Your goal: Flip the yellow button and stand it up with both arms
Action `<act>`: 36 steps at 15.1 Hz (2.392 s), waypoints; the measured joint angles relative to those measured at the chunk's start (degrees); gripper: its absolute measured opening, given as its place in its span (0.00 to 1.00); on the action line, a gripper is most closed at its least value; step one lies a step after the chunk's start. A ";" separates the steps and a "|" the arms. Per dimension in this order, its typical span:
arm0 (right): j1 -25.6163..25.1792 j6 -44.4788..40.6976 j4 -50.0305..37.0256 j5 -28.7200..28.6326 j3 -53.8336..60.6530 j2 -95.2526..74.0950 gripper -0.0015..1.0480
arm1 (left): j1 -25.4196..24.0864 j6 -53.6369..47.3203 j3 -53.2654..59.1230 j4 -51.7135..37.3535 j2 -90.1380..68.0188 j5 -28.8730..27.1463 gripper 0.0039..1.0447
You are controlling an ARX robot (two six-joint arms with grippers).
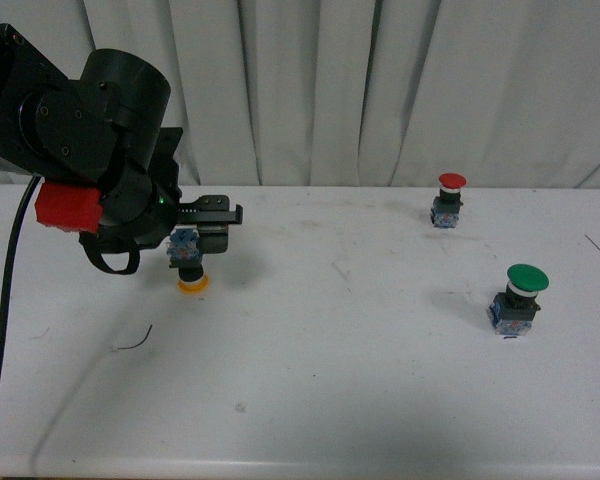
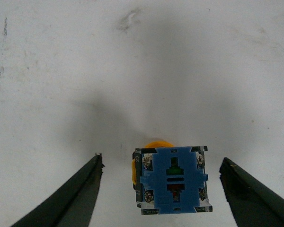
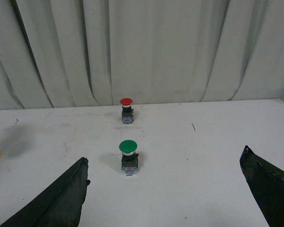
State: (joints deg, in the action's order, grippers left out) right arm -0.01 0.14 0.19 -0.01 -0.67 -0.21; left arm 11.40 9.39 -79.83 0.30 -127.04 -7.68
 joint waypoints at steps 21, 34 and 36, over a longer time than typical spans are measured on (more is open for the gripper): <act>0.00 0.00 0.00 0.00 0.00 0.00 0.94 | 12.72 -3.19 33.18 -2.95 51.67 -1.01 0.31; 0.00 0.00 0.00 0.00 0.00 0.00 0.94 | 14.19 43.71 44.09 -65.81 38.14 31.02 0.31; 0.00 0.00 0.00 0.00 0.00 0.00 0.94 | 15.15 46.77 44.11 -69.99 35.08 30.71 0.31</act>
State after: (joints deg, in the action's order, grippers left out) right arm -0.01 0.14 0.19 -0.01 -0.67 -0.21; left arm 26.55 56.16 -35.73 -69.69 -91.96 23.03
